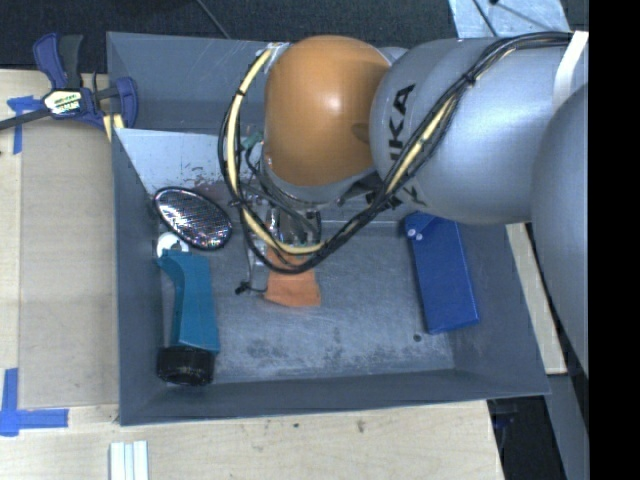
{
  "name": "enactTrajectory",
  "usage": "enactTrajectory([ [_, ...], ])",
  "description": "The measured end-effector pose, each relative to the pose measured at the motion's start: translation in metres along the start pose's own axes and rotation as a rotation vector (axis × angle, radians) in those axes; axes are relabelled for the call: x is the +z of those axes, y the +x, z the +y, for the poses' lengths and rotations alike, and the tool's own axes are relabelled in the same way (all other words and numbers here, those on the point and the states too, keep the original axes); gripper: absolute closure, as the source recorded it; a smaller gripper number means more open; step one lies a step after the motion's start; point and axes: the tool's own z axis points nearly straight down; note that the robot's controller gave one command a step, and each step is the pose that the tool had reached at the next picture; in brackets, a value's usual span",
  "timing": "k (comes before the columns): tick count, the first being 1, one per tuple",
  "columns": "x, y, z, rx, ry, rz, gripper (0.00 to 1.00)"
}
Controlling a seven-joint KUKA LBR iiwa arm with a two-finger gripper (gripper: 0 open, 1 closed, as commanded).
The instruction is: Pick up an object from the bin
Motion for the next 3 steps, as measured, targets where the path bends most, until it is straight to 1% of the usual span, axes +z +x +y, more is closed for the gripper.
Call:
enactTrajectory([
  [1,-0.005,-0.002,-0.001,0.003,-0.002,-0.008,0.0],
  [2,0.034,0.01,-0.027,0.053,-0.004,-0.014,0.0],
  [3,0.067,-0.005,-0.036,0.129,0.001,-0.007,0.0],
])
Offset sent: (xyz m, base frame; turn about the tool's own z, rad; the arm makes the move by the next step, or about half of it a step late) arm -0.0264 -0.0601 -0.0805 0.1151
